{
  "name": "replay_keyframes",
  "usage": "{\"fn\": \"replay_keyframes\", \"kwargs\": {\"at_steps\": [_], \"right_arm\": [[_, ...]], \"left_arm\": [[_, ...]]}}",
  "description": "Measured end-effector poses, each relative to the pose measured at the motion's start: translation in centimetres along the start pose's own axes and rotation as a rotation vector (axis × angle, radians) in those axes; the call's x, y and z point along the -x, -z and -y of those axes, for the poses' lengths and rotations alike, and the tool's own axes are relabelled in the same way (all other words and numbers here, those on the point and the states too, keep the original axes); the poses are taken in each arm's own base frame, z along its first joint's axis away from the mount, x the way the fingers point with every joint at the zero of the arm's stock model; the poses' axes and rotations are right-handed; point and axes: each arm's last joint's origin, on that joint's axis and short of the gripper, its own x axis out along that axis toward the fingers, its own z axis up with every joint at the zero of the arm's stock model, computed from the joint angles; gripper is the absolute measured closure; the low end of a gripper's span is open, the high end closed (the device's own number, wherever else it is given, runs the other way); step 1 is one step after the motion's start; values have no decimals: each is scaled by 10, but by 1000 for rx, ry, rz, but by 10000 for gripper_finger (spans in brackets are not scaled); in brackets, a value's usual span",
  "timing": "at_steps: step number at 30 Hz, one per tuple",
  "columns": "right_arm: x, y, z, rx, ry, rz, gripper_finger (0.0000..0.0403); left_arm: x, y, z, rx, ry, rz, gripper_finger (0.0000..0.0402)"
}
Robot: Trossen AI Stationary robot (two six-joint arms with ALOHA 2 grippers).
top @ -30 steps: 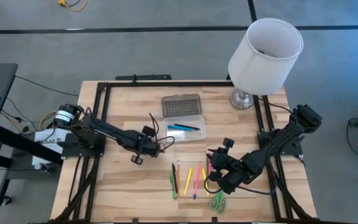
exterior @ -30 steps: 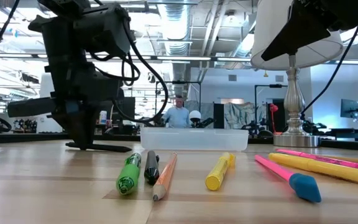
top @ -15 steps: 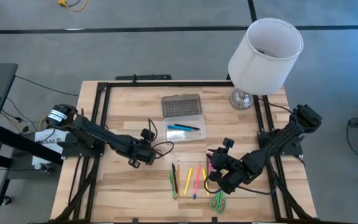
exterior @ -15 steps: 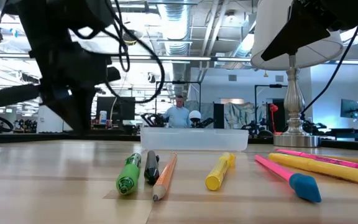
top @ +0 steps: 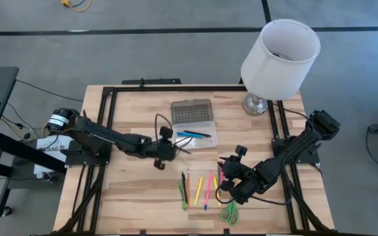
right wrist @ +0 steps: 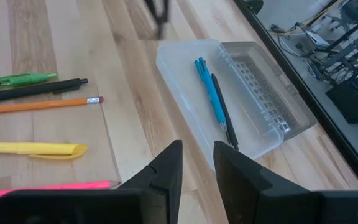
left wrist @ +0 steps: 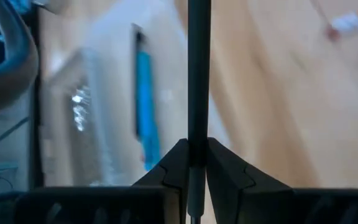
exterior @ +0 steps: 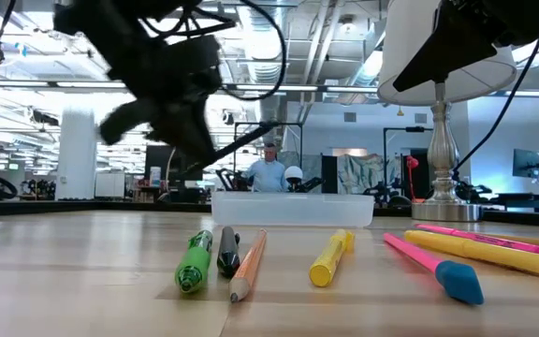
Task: Pick & place school supplies into a supply box
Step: Put the left black pen into the gray supply box
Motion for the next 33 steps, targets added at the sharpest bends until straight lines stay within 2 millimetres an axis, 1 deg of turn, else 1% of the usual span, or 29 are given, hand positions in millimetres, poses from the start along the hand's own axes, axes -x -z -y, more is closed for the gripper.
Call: {"fn": "replay_keyframes", "kwargs": {"at_steps": [3,7,11,14,18,24,33], "right_arm": [[0,0,0,0,0,0,316],[0,0,0,0,0,0,316],[0,0,0,0,0,0,316],[0,0,0,0,0,0,316],[0,0,0,-2,-1,1,316],[-3,6,-1,4,2,-2,316],[-7,14,-1,12,4,-9,316]], "left_arm": [[-6,-2,-16,45,-19,64,368],[-15,1,-39,119,16,147,368],[-22,10,-60,191,60,194,368],[-29,18,-69,228,84,197,368],[-43,29,-73,250,112,171,368],[-57,33,-74,254,116,174,368],[-58,31,-76,243,98,201,368]]}}
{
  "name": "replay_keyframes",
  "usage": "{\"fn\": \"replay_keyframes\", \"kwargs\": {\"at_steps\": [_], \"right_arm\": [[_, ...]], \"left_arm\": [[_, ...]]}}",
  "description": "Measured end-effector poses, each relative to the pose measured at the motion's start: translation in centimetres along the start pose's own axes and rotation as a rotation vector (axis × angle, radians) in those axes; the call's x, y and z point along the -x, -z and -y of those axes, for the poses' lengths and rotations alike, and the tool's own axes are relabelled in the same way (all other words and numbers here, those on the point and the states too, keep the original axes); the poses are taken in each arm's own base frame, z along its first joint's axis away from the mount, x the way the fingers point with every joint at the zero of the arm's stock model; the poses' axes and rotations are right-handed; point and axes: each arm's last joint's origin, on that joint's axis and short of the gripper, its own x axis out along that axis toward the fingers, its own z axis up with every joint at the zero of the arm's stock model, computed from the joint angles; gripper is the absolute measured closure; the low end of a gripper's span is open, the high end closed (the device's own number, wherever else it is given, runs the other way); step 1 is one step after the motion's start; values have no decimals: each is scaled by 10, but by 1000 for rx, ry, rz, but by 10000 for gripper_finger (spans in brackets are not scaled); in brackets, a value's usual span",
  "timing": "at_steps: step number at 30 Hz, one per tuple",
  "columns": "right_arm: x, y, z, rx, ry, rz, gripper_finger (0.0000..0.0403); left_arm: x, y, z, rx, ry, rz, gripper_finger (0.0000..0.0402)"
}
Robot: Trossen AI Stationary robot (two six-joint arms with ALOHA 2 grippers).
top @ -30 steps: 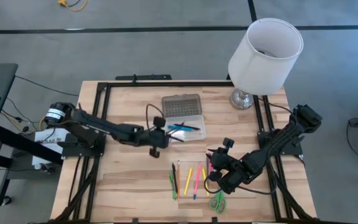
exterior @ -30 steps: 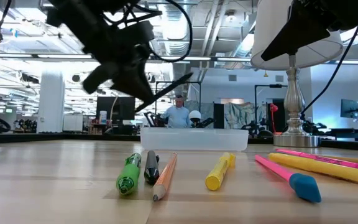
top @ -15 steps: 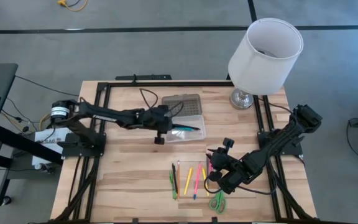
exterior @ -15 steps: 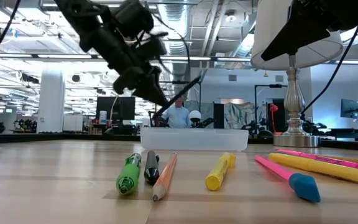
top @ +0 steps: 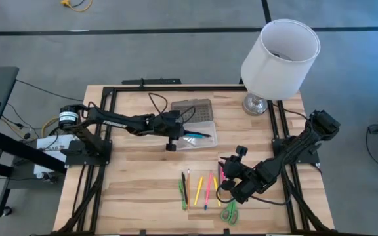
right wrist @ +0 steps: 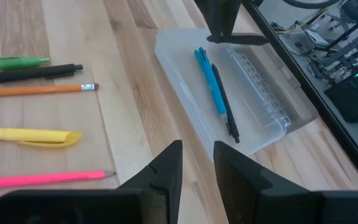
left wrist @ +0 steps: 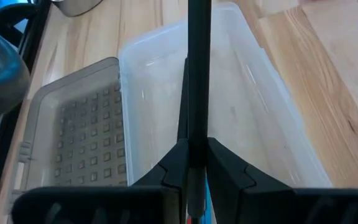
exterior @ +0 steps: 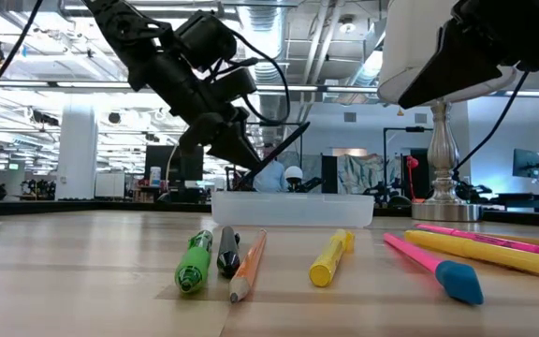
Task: Pick & place school supplies into a supply box
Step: Put the left black pen into the gray supply box, then put the yellow pencil into the gray supply box
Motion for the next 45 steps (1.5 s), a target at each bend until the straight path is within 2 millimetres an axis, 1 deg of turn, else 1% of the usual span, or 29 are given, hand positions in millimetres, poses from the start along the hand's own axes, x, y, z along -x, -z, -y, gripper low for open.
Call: {"fn": "replay_keyframes", "kwargs": {"at_steps": [3,6,13,16,19,22,25,29,34,40,45], "right_arm": [[0,0,0,-1,0,1,316],[0,0,0,-1,0,1,316],[0,0,0,-5,-2,3,316],[0,0,-1,-46,-12,-4,316],[0,2,-2,-112,-80,-70,316],[0,5,-4,-193,-160,-171,316],[3,9,-5,-268,-200,-253,316],[6,15,-7,-341,-207,-308,316],[4,25,-7,-424,-194,-361,316],[-4,48,-4,-497,-147,-435,316],[-6,54,-6,-538,-159,-448,316]], "left_arm": [[0,1,0,0,2,-3,367],[0,1,0,-6,1,-5,355],[0,1,-1,-7,-30,-19,288],[0,1,-1,-7,-29,-22,265],[2,1,2,-14,-18,-34,251],[7,-3,6,-28,-3,-31,247],[13,-5,14,-46,25,-48,247],[19,-6,25,-62,70,-82,247],[25,-5,35,-68,87,-144,246],[25,-5,37,-94,67,-157,246],[26,-6,35,-107,49,-158,246]]}}
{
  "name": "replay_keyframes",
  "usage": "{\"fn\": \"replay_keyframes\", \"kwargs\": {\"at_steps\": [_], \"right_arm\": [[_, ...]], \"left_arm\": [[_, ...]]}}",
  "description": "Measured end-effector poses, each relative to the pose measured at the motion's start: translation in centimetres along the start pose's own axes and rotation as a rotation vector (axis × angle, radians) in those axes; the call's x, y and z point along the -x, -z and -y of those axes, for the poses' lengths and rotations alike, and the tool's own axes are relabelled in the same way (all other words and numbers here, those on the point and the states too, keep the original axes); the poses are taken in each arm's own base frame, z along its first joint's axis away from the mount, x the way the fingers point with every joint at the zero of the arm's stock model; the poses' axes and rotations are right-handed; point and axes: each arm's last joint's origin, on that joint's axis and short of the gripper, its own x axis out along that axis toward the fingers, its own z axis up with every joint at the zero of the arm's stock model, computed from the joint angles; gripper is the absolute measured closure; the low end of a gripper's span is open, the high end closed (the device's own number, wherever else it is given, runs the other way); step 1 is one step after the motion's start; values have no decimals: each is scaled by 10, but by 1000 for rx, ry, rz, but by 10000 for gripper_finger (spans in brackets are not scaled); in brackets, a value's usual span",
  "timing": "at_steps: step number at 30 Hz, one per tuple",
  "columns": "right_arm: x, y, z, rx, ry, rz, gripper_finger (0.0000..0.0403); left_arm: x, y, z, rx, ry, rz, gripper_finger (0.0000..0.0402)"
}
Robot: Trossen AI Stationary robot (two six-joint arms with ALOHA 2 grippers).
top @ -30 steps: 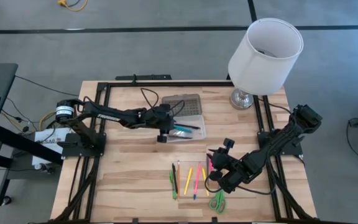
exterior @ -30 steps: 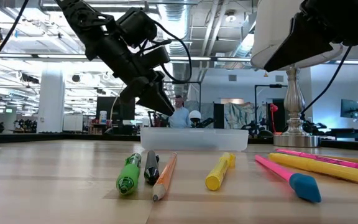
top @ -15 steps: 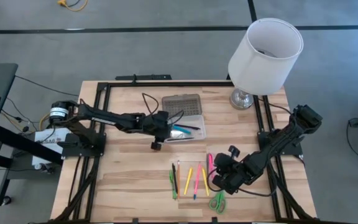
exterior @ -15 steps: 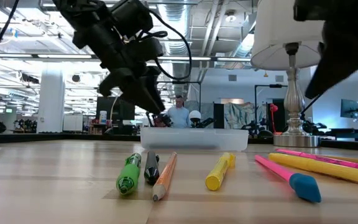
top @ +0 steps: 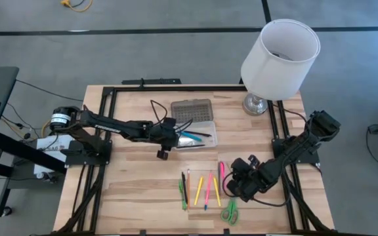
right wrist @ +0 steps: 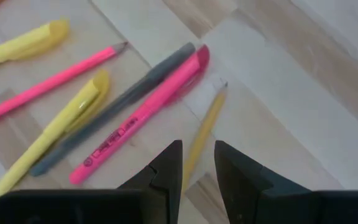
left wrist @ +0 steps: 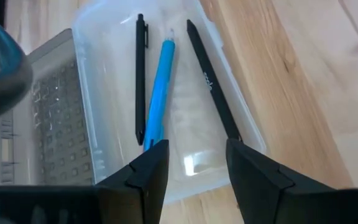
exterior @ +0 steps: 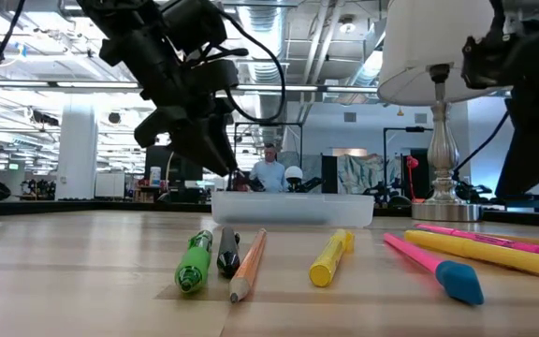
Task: Pick & place school supplies into a supply box
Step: Put the yellow pencil into the gray supply box
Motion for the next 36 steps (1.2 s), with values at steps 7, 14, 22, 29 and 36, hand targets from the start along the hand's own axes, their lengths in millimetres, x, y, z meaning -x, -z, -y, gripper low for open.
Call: {"fn": "replay_keyframes", "kwargs": {"at_steps": [7,14,22,29,36], "right_arm": [[-4,2,-1,-12,-37,7,316],[-10,6,3,-21,-43,8,316],[-12,13,7,-3,-40,-11,316],[-15,24,7,2,-18,3,316],[-30,34,2,34,20,-5,316]], "left_arm": [[1,0,0,-6,-2,1,246],[1,3,0,-12,-17,-45,246],[9,1,7,85,-9,-50,246],[15,-8,36,172,21,-59,246],[23,-16,64,189,-24,-47,246]]}}
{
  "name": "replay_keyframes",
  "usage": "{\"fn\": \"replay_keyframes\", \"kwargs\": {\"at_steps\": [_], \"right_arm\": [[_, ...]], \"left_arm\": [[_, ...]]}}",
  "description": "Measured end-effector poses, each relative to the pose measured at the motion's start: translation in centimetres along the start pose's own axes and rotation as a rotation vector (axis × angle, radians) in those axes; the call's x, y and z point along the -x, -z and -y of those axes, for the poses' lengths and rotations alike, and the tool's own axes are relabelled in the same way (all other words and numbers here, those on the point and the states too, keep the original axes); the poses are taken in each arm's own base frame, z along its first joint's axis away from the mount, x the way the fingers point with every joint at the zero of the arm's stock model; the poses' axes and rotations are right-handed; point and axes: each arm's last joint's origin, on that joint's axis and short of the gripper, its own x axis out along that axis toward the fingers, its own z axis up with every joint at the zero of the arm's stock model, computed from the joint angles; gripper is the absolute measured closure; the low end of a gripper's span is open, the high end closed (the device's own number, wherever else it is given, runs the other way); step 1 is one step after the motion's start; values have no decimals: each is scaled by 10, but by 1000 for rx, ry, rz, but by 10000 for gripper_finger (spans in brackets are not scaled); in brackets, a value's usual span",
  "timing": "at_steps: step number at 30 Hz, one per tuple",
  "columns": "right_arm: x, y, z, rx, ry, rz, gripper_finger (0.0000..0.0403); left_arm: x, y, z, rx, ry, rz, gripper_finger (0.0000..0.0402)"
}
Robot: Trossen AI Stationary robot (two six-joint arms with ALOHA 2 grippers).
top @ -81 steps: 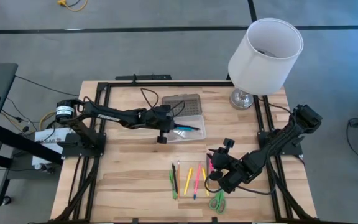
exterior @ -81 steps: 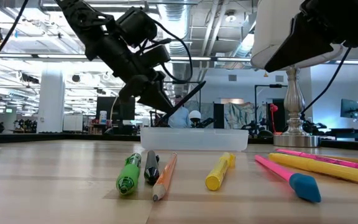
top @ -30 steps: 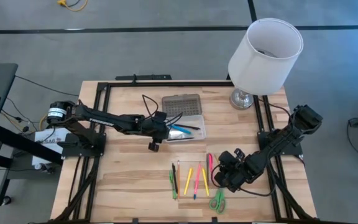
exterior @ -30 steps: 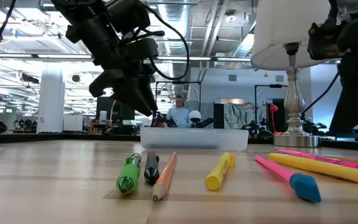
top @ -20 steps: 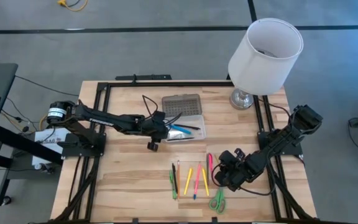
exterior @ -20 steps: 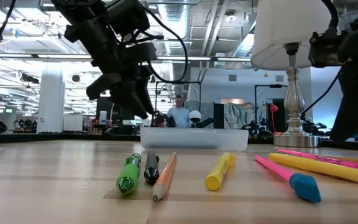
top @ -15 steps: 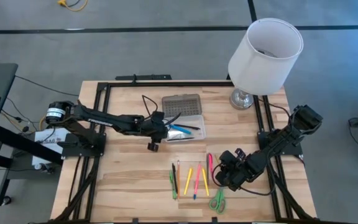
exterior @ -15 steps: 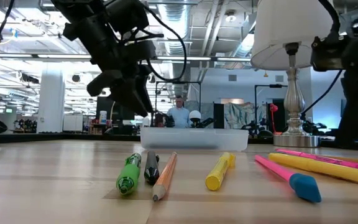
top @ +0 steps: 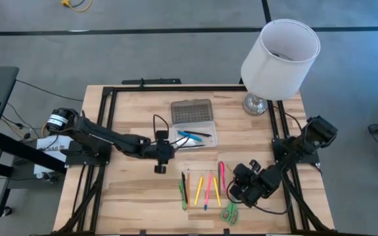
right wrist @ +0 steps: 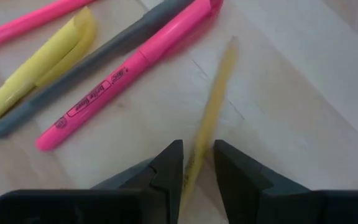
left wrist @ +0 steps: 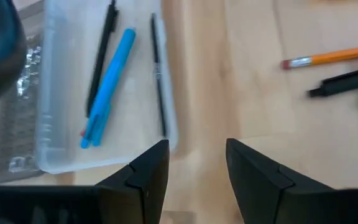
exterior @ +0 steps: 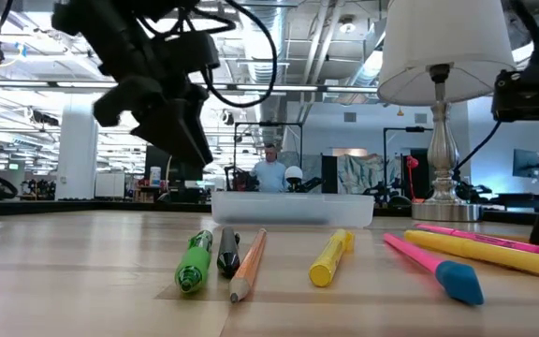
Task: Pick & place school supplies into a supply box
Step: Put the yellow pencil into the gray supply box
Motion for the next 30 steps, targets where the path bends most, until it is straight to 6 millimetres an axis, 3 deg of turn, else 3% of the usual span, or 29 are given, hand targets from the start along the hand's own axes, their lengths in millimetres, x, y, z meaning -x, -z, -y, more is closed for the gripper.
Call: {"fn": "replay_keyframes", "kwargs": {"at_steps": [8,17,22,30], "right_arm": [[-3,5,1,-3,34,5,316],[6,1,-2,81,50,-65,328],[14,-10,-12,141,38,-127,328],[16,-17,-9,101,70,-287,328]], "left_arm": [[10,3,26,47,-7,-3,246],[24,20,53,95,-9,-112,246],[36,25,74,110,-18,-88,246],[58,35,108,164,-17,-1,246]]}}
